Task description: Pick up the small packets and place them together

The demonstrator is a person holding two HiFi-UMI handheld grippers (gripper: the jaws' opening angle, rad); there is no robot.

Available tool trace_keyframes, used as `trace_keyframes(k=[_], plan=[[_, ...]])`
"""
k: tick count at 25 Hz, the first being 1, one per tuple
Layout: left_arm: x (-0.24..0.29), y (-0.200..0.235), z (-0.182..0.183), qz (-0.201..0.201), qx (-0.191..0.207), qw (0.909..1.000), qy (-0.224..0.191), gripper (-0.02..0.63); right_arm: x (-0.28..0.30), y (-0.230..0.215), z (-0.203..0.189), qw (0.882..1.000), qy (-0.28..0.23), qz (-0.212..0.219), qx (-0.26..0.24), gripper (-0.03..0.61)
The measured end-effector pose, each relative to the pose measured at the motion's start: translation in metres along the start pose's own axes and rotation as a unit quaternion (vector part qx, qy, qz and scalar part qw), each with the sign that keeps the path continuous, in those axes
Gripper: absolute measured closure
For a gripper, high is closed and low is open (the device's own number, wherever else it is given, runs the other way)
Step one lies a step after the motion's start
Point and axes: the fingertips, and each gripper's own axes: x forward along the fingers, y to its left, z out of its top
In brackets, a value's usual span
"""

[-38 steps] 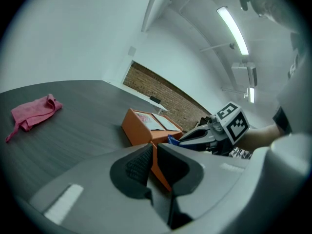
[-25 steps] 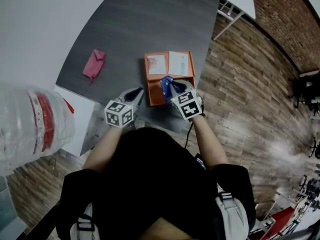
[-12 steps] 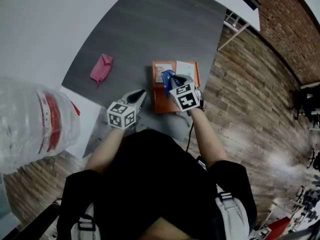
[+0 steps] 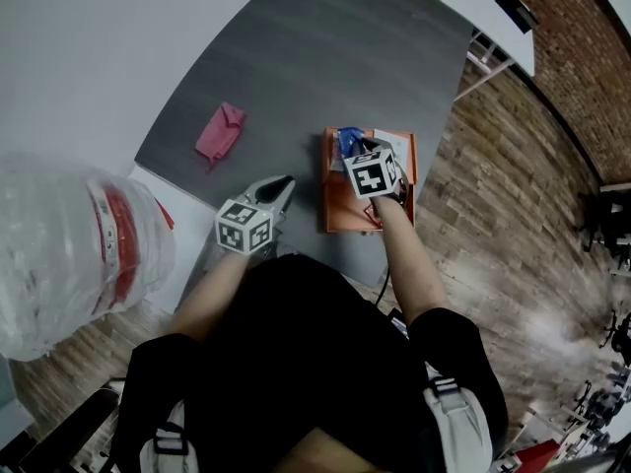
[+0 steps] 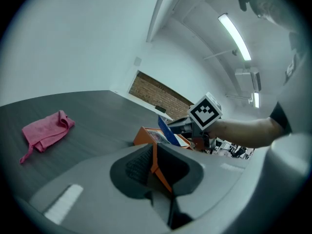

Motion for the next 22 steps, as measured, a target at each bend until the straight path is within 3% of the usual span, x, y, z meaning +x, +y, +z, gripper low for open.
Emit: trace_keyframes(k=[10, 15, 22], plan=[[0.001, 0.005, -0.009, -0.009, -0.012, 0.9998, 0.011, 0.586, 0.006, -0.007, -0.010, 0.999, 0.000, -0.027, 0.045, 0.498], [0.003, 0.005, -0.008, -0.013, -0.008, 0.9998, 0.015, 0.586, 0.004, -0.003, -0.012, 0.996, -0.019, -0.001, 0.087, 0.401], [0.012, -0.003, -0.001, -0.025, 0.005, 0.9996, 0.014, 0.586, -0.012, 0.001, -0.003, 0.995, -0.053, 0.003, 0.083, 0.391]])
